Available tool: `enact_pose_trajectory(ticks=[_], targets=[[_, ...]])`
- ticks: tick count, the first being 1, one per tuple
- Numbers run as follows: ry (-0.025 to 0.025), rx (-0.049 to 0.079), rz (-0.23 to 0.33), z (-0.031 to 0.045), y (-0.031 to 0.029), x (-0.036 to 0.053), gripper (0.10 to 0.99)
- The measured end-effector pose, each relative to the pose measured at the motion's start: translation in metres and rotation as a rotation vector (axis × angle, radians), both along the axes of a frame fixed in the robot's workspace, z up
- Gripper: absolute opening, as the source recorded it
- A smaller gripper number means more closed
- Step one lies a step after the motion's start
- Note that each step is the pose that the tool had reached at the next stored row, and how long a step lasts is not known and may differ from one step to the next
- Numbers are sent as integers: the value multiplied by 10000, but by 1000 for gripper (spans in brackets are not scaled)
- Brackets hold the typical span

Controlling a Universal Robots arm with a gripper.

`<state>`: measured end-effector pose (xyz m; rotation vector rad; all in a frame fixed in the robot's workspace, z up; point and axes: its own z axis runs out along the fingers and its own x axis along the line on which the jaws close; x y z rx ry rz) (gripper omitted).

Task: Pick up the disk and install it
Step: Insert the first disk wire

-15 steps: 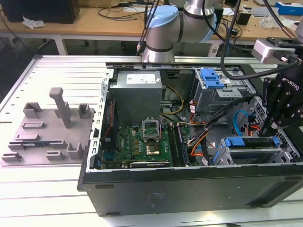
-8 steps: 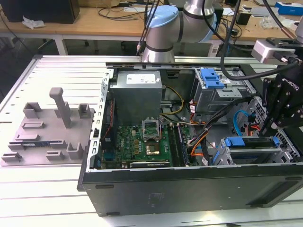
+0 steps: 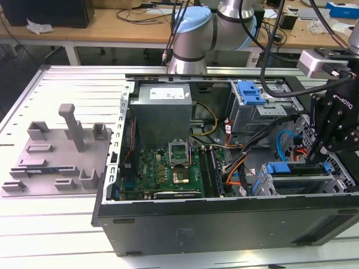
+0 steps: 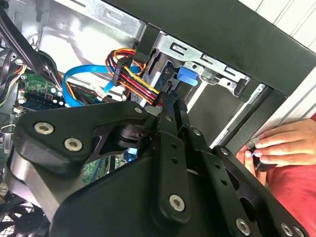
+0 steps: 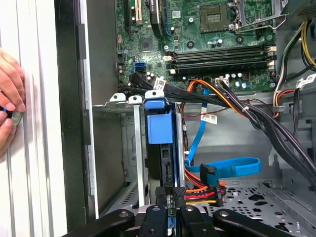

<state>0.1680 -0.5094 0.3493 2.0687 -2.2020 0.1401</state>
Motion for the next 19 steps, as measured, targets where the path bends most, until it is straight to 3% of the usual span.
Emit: enact_pose_trajectory(ticks=[19], targets=[[0,1,146,-60,0,4,165]])
